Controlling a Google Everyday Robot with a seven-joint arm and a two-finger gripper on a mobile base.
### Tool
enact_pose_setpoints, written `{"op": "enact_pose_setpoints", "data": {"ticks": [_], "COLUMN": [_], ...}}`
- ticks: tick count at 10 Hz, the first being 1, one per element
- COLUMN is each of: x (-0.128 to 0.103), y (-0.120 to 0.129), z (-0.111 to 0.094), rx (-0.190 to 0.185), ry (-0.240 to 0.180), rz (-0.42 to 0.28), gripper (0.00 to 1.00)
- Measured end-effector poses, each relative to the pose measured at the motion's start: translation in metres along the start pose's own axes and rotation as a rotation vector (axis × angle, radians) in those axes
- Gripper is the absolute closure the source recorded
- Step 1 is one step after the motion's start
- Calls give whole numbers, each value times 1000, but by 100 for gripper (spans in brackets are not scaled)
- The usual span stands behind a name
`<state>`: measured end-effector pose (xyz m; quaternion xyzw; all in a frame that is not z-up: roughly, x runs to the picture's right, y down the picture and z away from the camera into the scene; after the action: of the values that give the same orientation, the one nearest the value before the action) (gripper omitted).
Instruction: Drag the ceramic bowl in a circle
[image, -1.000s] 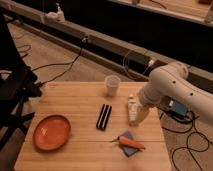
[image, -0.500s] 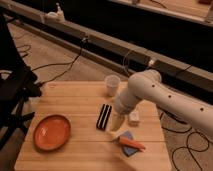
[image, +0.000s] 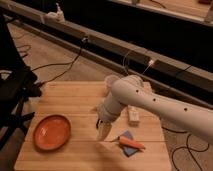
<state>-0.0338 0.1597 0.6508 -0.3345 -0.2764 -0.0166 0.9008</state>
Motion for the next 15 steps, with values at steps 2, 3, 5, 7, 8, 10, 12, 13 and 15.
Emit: {"op": "enact_pose_setpoints", "data": {"ticks": [2, 3, 5, 7, 8, 10, 12, 13, 15], "x": [6, 1, -20, -52, -63, -88, -100, -107, -106], "y": [-3, -8, -18, -29, -31, -32, -25, -18, -17], "z": [2, 11, 42, 81, 95, 131, 157, 169, 169], "rx": [5, 2, -23, -58, -76, -130, -175, -208, -212], "ry": [15, 5, -25, -75, -94, -144, -181, -197, -197], "rz": [3, -8, -60, -126, -152, -219, -253, -275, -273], "gripper": [20, 20, 20, 20, 20, 20, 20, 20, 20]}}
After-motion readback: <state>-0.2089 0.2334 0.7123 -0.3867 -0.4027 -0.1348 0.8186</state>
